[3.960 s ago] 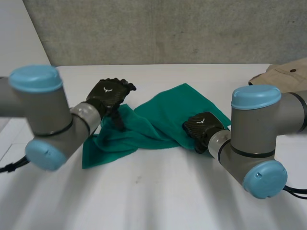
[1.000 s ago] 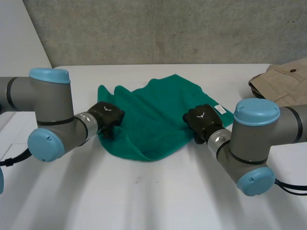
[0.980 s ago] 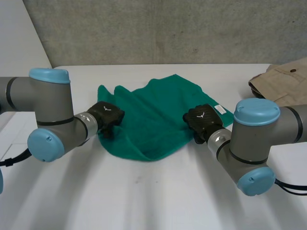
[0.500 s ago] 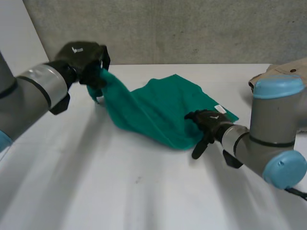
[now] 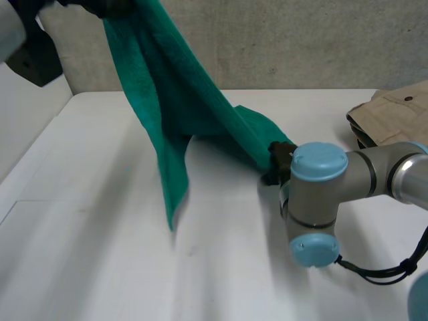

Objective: Fold the laundry.

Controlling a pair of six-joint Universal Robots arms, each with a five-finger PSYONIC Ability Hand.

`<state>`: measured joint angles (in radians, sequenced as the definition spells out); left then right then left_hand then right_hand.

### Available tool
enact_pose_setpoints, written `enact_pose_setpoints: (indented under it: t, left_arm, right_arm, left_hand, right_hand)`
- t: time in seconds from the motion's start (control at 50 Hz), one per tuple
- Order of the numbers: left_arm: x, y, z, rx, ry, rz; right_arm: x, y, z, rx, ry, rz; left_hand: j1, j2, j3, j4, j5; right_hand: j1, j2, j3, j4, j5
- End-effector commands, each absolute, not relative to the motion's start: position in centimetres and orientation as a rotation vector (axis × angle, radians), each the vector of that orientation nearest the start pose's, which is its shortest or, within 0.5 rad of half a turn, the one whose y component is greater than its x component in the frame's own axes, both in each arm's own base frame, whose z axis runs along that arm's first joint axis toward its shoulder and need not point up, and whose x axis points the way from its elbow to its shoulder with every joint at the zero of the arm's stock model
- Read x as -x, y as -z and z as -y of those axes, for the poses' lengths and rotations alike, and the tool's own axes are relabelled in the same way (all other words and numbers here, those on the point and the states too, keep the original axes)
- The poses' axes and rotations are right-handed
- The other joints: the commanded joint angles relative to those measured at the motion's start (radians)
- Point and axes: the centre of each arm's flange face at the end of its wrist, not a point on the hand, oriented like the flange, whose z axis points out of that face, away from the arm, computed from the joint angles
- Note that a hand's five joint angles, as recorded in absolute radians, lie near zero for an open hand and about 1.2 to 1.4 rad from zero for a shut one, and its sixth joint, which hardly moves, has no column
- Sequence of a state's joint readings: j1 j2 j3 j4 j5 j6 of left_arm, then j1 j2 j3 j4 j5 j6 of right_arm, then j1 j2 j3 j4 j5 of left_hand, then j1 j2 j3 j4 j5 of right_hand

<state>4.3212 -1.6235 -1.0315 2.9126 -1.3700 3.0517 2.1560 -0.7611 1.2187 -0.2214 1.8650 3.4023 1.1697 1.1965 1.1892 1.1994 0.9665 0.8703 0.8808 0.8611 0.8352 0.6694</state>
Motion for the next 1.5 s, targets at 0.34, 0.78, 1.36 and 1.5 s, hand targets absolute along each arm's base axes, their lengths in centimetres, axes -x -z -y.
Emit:
enact_pose_setpoints:
  t: [0.34, 0.78, 1.36, 1.5]
  left_arm:
    - [16.4, -36.4, 30.1, -0.295, 2.466, -2.479]
    - [21.3, -27.0, 44.7, -0.497, 2.453, -2.253]
    - [17.9, -25.4, 43.5, -0.279, 2.678, -2.073]
    - [16.9, -19.3, 42.4, -0.345, 2.498, -2.236]
  right_arm:
    - [-22.3, -37.0, 32.8, 0.814, 2.274, -1.927]
    - [-27.0, -26.8, 39.3, 1.171, 2.171, -2.116]
    - [-28.0, -23.2, 37.1, 1.219, 2.144, -1.864]
    - [-27.6, -16.8, 36.0, 1.211, 1.902, -2.047]
  left_hand:
    - [0.227, 0.2, 0.207, 0.197, 0.255]
    - [0.227, 0.2, 0.207, 0.197, 0.255]
    - [0.227, 0.2, 0.207, 0.197, 0.255]
    - [0.227, 0.2, 0.207, 0.197, 0.255]
  right_hand:
    - [0.526, 0.515, 0.535, 0.561, 0.552]
    - [0.526, 0.515, 0.535, 0.561, 0.552]
    - [0.526, 0.515, 0.535, 0.561, 0.552]
    - [0.526, 0.515, 0.535, 0.561, 0.552]
